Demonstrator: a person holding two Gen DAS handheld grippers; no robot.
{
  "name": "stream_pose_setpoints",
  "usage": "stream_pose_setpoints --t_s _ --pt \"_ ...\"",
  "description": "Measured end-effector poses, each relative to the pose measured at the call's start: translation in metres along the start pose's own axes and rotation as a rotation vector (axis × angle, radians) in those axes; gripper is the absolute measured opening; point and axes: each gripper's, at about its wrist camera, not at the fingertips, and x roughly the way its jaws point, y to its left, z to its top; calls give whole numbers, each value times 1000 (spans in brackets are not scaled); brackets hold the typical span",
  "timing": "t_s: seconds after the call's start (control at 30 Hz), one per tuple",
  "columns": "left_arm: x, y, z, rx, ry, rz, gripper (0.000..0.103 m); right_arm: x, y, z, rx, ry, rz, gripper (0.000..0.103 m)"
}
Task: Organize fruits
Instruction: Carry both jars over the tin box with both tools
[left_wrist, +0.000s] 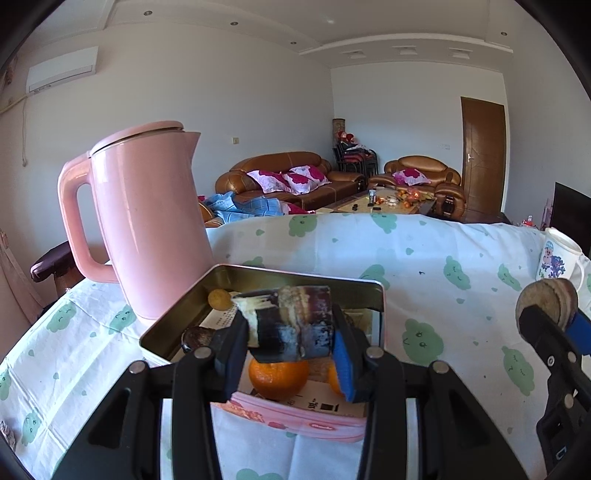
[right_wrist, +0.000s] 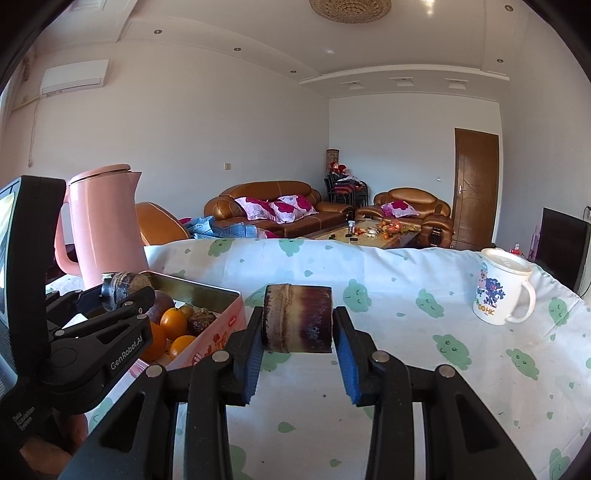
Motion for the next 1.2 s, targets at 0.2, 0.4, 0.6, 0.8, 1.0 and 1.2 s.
stream_pose_setpoints --t_s 0.2,0.4,0.6,0.8,1.0,1.2 --pt "11 21 4 -25 2 17 42 7 21 3 -10 -2 31 38" --pt "22 42 7 -53 9 36 42 13 41 5 -29 -7 57 38" --pt "29 57 7 -87 28 40 42 17 57 6 -41 -11 78 38" --pt "30 63 7 -82 20 51 42 22 69 8 -44 -12 94 38" --pt "30 66 7 -81 21 56 42 28 76 9 -42 -8 110 38" --pt "32 69 7 -80 30 62 42 27 78 9 -45 -18 112 38"
